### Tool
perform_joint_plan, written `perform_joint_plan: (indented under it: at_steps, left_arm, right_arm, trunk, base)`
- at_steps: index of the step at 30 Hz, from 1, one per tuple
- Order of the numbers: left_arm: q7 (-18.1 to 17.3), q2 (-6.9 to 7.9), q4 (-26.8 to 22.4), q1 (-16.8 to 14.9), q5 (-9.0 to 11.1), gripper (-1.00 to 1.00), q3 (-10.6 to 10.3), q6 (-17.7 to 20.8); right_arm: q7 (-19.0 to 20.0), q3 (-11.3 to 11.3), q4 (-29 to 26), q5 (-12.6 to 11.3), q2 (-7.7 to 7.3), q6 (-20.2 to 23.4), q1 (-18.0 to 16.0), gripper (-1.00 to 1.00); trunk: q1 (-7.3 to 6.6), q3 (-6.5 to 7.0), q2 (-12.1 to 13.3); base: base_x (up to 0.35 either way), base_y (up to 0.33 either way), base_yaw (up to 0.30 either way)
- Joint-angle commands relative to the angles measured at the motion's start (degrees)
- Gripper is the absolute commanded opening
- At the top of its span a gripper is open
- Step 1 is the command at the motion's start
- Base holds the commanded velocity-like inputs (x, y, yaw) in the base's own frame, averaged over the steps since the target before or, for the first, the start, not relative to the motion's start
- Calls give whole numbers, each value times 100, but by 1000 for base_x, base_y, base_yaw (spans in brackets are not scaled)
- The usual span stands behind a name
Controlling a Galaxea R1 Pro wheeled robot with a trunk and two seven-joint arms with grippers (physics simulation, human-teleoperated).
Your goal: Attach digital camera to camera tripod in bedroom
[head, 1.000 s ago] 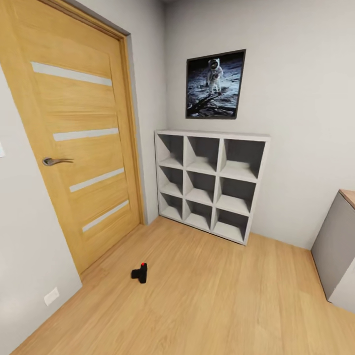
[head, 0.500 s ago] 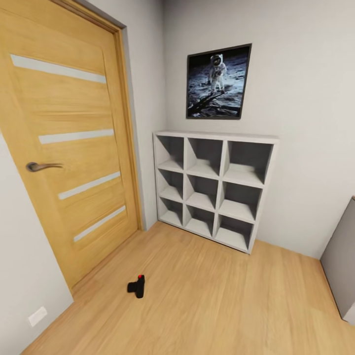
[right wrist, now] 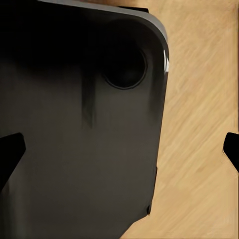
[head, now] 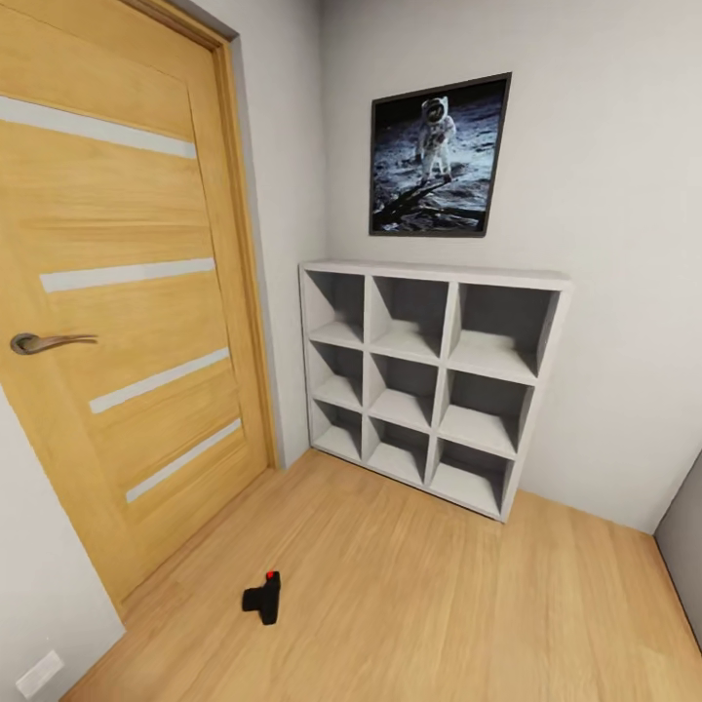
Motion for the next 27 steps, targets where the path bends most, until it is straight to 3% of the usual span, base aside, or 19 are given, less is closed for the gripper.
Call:
perform_joint_plan:
  at_steps: [1, 27]
  left_arm:
    - [-1, -2, -7, 2, 20, 100, 12, -2]
    - [-1, 4, -7, 1, 25, 100, 5, -3]
  right_arm:
    - [-1, 7, -9, 25, -4, -9, 3, 100]
    - [-1, 9, -9, 25, -18, -15, 3, 100]
  trunk:
    - [4, -4, -2]
    - [4, -4, -2]
  base:
    - [322, 0, 0]
    - [322, 0, 0]
